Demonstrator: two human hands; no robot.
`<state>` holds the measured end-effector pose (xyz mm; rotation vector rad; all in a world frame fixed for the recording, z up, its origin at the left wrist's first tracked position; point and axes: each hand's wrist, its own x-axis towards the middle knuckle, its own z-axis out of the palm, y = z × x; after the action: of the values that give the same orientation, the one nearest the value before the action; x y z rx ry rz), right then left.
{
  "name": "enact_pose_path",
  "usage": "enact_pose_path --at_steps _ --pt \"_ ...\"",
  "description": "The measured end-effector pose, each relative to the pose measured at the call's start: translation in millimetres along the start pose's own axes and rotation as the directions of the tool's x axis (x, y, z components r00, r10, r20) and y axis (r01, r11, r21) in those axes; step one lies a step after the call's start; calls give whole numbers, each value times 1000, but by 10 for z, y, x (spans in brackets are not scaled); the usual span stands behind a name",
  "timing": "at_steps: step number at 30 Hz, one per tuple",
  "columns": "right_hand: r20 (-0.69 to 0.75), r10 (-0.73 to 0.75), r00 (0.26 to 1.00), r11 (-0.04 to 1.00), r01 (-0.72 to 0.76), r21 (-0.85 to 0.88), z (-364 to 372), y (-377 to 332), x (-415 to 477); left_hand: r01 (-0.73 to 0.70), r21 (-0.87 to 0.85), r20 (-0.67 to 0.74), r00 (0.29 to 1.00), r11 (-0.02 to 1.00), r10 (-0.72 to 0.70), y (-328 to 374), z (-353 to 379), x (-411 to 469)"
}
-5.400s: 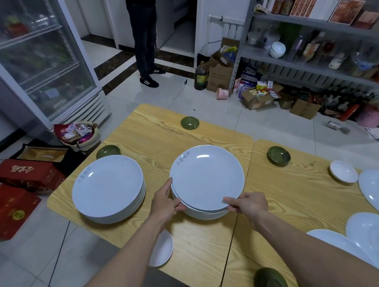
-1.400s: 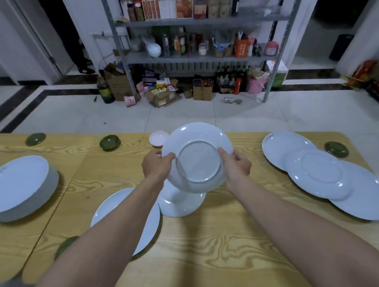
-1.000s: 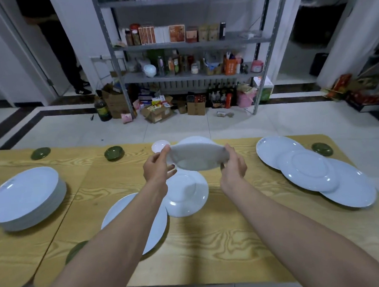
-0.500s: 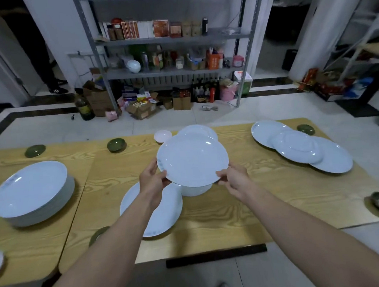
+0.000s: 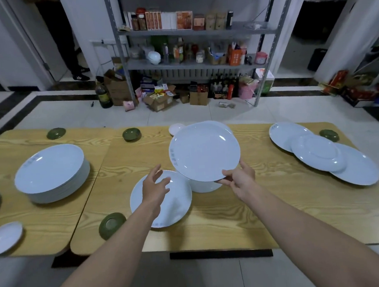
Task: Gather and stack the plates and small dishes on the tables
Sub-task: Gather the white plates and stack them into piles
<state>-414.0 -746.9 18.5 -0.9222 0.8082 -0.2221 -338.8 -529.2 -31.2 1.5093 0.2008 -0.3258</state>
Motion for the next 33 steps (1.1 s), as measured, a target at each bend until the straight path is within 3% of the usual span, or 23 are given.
enact_pose_path --at_steps 10,19,26,33 --pt "-27 35 999 999 -34 29 -14 196 168 116 178 -219 973 977 -76 -606 -371 -73" --pt "-66 56 996 998 -56 5 -51 310 253 257 414 -345 932 873 -111 -953 -506 -110" --pt "-79 68 995 998 -68 -3 -77 363 251 322 301 -406 895 898 -185 -1018 -488 -74" --pt "-66 82 994 997 -82 -8 -90 385 249 343 -51 -381 861 938 -336 -1080 -579 -32"
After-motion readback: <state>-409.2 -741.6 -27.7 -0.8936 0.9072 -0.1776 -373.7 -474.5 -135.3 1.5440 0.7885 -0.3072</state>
